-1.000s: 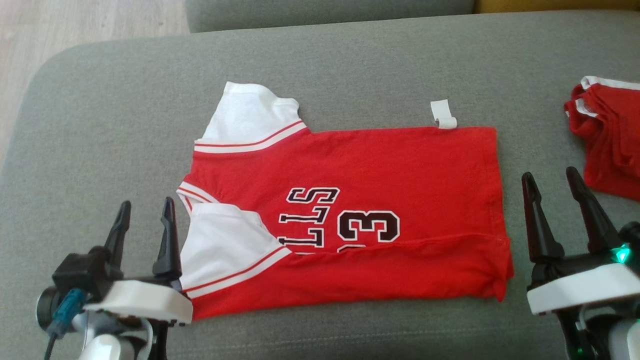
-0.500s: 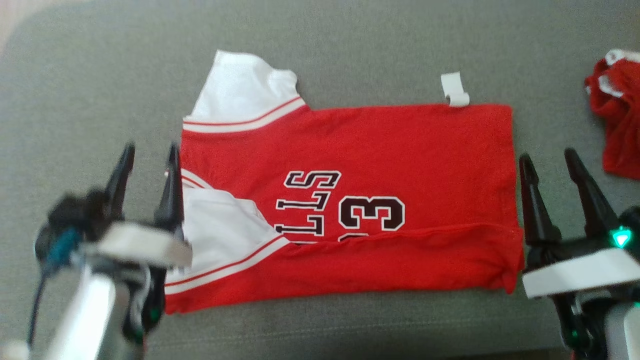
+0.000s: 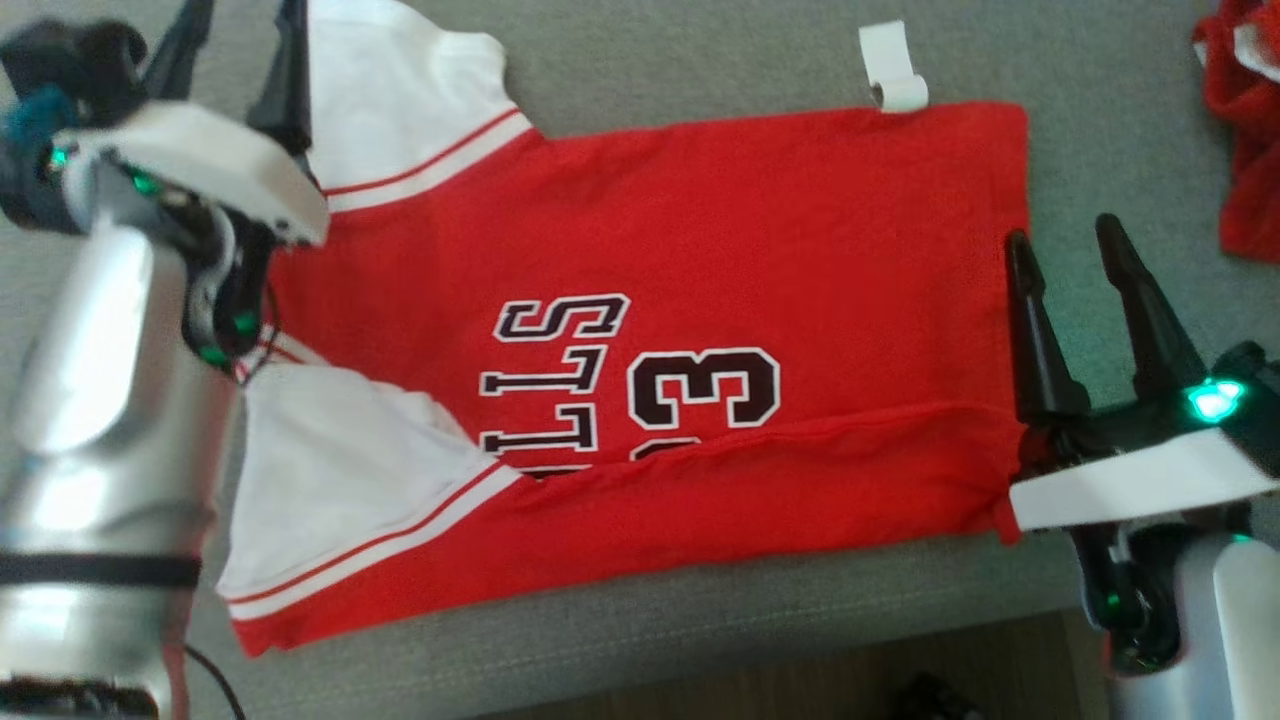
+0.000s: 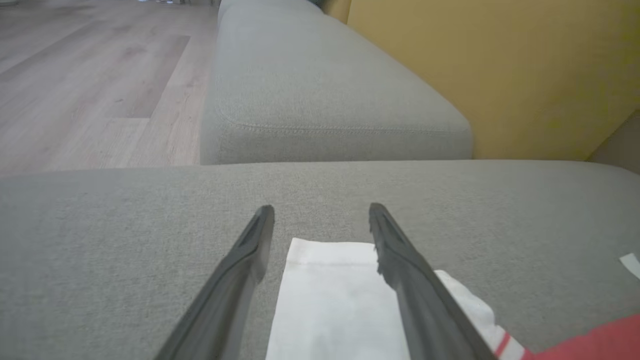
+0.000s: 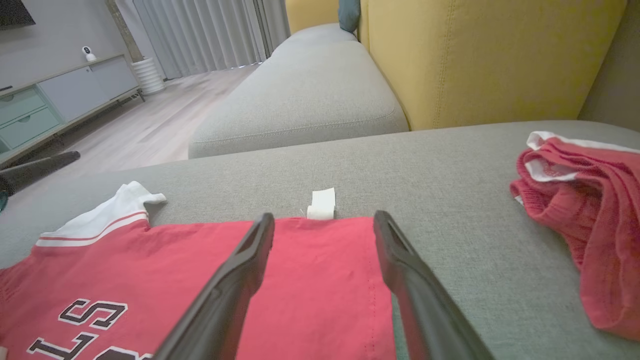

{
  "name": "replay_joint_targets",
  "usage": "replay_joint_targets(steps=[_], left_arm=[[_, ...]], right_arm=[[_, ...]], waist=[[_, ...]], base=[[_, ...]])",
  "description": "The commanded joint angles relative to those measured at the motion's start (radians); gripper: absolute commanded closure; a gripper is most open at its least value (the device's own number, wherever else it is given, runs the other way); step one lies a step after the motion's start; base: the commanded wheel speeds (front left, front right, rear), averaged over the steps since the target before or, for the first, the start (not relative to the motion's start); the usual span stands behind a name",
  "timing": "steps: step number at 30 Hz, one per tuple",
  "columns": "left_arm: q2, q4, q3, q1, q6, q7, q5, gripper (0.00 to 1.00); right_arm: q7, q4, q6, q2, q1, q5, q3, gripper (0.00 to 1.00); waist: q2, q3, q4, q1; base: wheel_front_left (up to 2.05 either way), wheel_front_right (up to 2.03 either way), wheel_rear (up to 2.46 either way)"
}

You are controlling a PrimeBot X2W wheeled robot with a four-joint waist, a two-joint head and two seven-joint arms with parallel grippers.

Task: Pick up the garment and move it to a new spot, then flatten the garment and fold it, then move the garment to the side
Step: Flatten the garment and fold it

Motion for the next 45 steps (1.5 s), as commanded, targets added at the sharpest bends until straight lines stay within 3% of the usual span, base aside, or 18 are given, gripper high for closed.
replay_joint_targets(steps=[1,8,16,17,20,21,31,39,45], left_arm=[[0.031,0.022,0.025,-0.061,-0.007,-0.006,0.003,0.0],[0.022,0.308,0.006,-0.204,-0.032,0.012,0.008,0.0],[0.003,0.522,-0.033,-0.3,-0.064,0.061,0.015,0.01],[0.003,0.54,-0.044,-0.305,-0.068,0.069,0.021,0.14],[0.001,0.58,-0.084,-0.32,-0.079,0.08,0.051,0.73],[-0.001,0.593,-0.09,-0.324,-0.081,0.08,0.055,1.0],[-0.019,0.666,-0.108,-0.358,-0.085,-0.015,0.058,1.0],[-0.062,0.689,-0.114,-0.405,-0.097,-0.087,0.041,1.0],[-0.082,0.706,-0.12,-0.418,-0.107,-0.113,0.03,1.0]], right_arm=[[-0.014,-0.026,-0.001,-0.002,-0.023,0.01,0.027,0.0],[-0.035,0.013,-0.001,0.008,-0.034,0.027,0.042,0.0],[-0.038,0.028,-0.001,0.007,-0.036,0.039,0.043,0.0],[-0.035,0.028,-0.001,0.005,-0.037,0.041,0.042,0.0],[-0.03,0.029,-0.001,0.0,-0.038,0.046,0.033,0.0],[-0.028,0.031,-0.001,-0.001,-0.038,0.048,0.029,0.0],[0.018,0.098,-0.001,-0.035,-0.113,0.066,-0.02,0.0],[0.081,0.324,-0.001,-0.124,-0.346,0.108,-0.005,0.0],[0.134,0.462,-0.001,-0.16,-0.42,0.137,0.012,0.0]], waist=[[0.0,0.036,-0.033,-0.0002],[0.0,0.068,-0.058,-0.0002],[0.0,0.077,-0.059,-0.0002],[0.0,0.077,-0.059,-0.0002],[0.0,0.074,-0.056,-0.0002],[0.0,0.072,-0.055,-0.0002],[0.0,0.059,-0.035,-0.0002],[0.0,0.073,0.02,-0.0002],[0.0,0.075,0.041,-0.0002]], base=[[0.0,0.0,0.0],[0.0,0.0,0.0],[0.0,0.0,0.0],[0.0,0.0,0.0],[0.0,0.0,0.0],[0.0,0.0,0.0],[0.0,0.0,0.0],[0.0,0.0,0.0],[0.0,0.0,0.0]])
